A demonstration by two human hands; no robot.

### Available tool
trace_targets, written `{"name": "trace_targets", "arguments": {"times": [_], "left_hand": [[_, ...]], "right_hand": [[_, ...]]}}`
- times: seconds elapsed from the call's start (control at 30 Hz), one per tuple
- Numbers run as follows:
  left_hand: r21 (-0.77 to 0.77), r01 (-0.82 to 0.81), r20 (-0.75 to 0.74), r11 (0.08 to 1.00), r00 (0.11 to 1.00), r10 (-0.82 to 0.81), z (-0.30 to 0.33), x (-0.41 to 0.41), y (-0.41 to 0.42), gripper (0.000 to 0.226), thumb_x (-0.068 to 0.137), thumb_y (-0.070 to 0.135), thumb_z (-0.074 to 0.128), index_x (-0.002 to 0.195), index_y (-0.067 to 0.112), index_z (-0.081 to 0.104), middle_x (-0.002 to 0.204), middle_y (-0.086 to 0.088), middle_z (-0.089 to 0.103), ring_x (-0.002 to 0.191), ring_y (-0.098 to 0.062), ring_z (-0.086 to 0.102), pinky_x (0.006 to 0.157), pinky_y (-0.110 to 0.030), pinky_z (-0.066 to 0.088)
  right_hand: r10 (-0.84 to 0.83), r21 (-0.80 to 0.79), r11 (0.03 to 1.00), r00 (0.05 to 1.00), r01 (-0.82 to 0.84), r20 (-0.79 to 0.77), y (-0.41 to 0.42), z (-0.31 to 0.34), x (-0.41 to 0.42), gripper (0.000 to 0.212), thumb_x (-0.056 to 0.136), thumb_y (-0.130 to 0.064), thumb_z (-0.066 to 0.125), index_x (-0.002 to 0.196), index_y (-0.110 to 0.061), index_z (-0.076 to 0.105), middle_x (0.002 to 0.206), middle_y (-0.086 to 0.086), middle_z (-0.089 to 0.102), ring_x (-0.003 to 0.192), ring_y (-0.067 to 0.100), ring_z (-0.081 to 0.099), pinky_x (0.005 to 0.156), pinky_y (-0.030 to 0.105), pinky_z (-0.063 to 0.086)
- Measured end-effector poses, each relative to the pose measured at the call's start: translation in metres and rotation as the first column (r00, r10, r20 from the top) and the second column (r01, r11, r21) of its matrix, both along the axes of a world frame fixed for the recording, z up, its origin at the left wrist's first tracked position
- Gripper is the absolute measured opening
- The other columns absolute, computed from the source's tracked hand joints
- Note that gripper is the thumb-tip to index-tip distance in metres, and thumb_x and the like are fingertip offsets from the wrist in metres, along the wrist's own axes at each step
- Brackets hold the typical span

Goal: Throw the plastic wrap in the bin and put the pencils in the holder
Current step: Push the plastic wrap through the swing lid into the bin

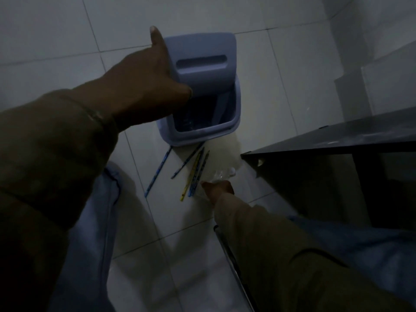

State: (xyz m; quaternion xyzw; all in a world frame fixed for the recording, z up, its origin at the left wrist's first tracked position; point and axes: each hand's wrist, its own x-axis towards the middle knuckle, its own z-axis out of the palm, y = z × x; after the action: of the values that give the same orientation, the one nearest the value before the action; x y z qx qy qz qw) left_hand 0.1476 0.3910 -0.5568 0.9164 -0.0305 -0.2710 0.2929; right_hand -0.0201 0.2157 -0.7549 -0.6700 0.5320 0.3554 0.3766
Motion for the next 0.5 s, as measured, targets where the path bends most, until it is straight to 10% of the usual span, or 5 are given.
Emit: {"name": "trace_targets", "arguments": {"times": [0.5], "left_hand": [[-0.002,0.001,-0.011,1.0,1.0,-0.001,0.002,0.004,-0.001,0.1,0.09,0.038,0.059,0.153,0.012,-0.014,0.157,-0.017,0.03,0.136,-0.036,0.037,0.086,-0.028,0.029]], "right_hand": [[-0.166,0.07,0.984,0.985,0.161,0.058,0.002,0.014,0.01,0.055,0.09,-0.028,0.057,0.137,-0.002,0.05,0.13,0.019,0.06,0.114,0.037,0.06,0.099,0.045,0.052]]}}
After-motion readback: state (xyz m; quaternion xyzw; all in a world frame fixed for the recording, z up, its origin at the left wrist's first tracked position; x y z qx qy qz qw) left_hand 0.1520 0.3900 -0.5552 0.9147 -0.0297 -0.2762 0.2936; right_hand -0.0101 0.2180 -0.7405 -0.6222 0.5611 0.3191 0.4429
